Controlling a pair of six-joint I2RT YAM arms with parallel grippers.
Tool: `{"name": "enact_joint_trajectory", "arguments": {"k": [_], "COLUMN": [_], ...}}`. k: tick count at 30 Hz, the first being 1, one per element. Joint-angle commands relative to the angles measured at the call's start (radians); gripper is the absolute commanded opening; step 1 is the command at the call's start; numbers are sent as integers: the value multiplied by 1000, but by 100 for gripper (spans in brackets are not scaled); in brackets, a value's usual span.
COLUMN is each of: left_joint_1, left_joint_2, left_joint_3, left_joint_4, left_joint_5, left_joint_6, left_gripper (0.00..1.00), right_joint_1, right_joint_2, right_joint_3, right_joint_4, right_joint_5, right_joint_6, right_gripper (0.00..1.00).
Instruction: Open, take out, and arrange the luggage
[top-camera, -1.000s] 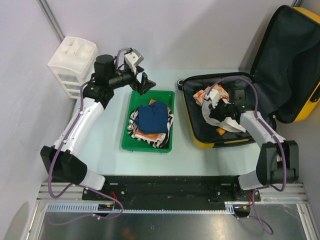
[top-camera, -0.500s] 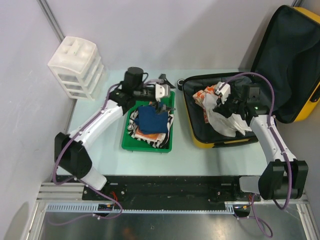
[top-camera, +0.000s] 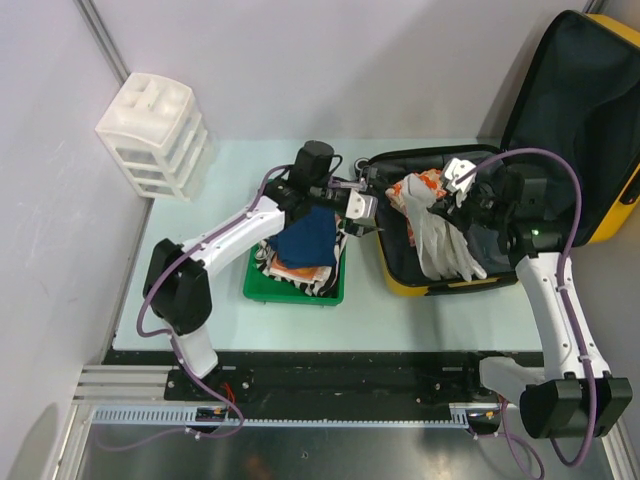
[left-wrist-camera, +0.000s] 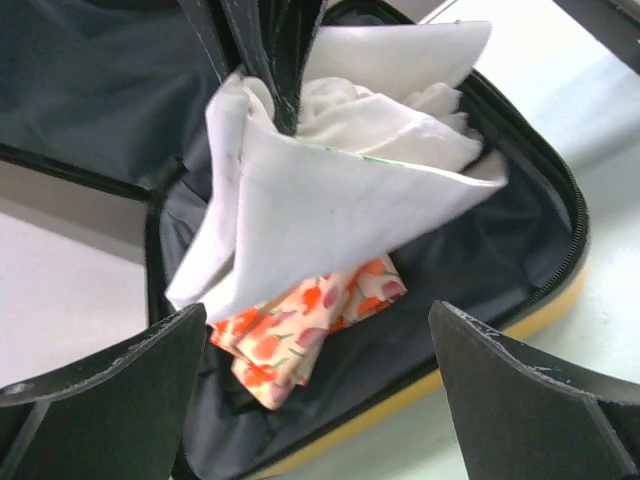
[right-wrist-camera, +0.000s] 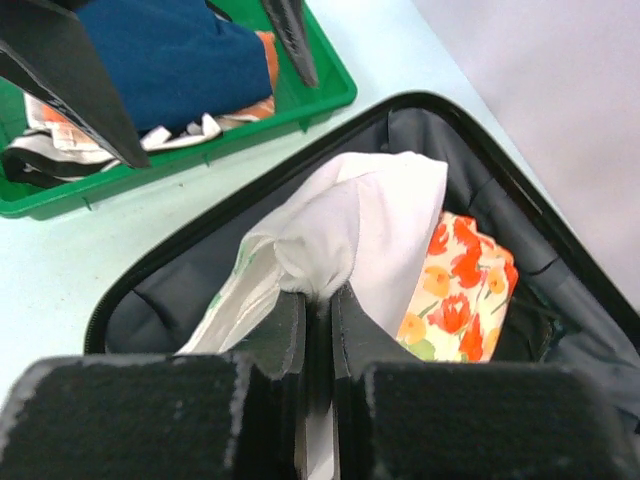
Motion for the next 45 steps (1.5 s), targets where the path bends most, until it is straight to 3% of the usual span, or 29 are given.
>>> {"name": "enact_joint_trajectory", "arguments": {"k": [1,8,11,14,15,19,20,22,23,26,27,30,38,41,45], "left_joint_1": [-30,-49,-49,-49,-49,-49,-49,-47,-47,-47,-47,-47,-47,-47,-46], "left_joint_2": [-8,-63,-115,-168,-182,-279,-302,-380,-408,-550,-583,-693,-920,-943,-896], "left_joint_3": [60,34,-7,-42,-58,-107,-119,-153,-168,-257,-271,-289,-311,-355,-418], "left_joint_4": [110,196,198,198,198,187,175,138,129,58,5,-151,-466,-572,-589], "left_joint_5": [30,-1,1,11,13,-12,-22,-71,-88,-162,-185,-254,-366,-444,-594], "left_joint_6": [33,-24,-29,-44,-55,-69,-66,-75,-107,-125,-125,-130,-185,-126,-17], "left_gripper": [97,97,91,69,52,29,16,0,0,0,0,0,0,0,0], "right_joint_1": [26,110,165,213,236,282,294,320,325,334,334,334,334,336,332], "right_joint_2": [-51,-82,-94,-99,-100,-105,-103,-100,-97,-89,-83,-73,-40,-25,-16], "right_joint_3": [76,110,127,139,142,143,143,143,143,143,145,143,143,142,140], "right_joint_4": [-5,-11,-1,-2,13,73,85,107,119,156,177,194,203,196,190], "right_joint_5": [-89,-87,-87,-75,-75,-76,-73,-46,-35,0,26,78,215,243,275], "right_joint_6": [2,-3,-3,-6,5,37,38,63,78,149,173,230,311,319,328], "right_gripper": [0,0,0,0,0,0,0,0,0,43,73,99,100,100,100]}}
